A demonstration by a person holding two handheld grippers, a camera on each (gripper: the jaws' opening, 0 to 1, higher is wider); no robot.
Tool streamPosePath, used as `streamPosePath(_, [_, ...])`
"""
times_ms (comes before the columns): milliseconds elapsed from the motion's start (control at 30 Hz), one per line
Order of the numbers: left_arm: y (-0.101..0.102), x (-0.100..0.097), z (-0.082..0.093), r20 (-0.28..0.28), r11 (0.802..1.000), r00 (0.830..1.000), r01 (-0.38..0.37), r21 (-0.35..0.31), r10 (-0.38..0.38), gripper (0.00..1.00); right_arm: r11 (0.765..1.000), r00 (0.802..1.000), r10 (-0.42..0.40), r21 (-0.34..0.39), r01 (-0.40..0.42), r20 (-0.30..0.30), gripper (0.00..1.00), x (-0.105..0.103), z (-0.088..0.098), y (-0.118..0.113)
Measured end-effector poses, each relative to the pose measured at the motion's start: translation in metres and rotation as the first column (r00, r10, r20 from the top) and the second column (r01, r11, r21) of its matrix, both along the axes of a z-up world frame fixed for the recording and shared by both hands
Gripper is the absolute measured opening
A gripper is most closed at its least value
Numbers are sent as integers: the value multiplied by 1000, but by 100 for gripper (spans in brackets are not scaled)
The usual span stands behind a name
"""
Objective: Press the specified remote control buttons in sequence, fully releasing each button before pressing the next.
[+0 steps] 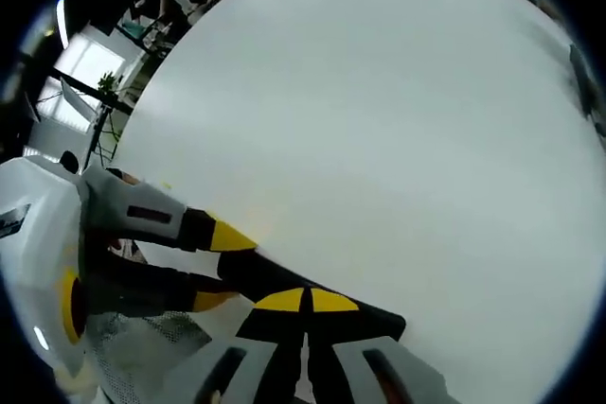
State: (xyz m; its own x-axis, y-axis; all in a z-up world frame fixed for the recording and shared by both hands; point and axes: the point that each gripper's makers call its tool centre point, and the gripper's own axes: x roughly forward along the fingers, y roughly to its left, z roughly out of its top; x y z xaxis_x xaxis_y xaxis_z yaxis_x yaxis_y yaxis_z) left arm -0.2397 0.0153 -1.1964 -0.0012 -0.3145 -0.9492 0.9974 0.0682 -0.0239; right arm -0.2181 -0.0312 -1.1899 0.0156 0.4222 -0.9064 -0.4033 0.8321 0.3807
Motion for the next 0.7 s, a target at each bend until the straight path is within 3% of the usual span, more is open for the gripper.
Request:
streamPosePath(200, [0, 1, 0, -1, 1000, 1000, 0, 5, 0, 24, 1000, 1000, -7, 5, 7, -24, 0, 0, 0, 0])
streamPosePath(467, [0, 1, 0, -2, 1000, 1000, -11, 4, 11, 24, 1000, 1000, 3, 15, -3, -1, 0, -1, 2, 0])
streamPosePath(700, [-2, 1, 0, -7, 999, 1000, -6, 53, 7, 24, 998, 1000, -13, 60, 14, -21, 0, -1, 4, -1])
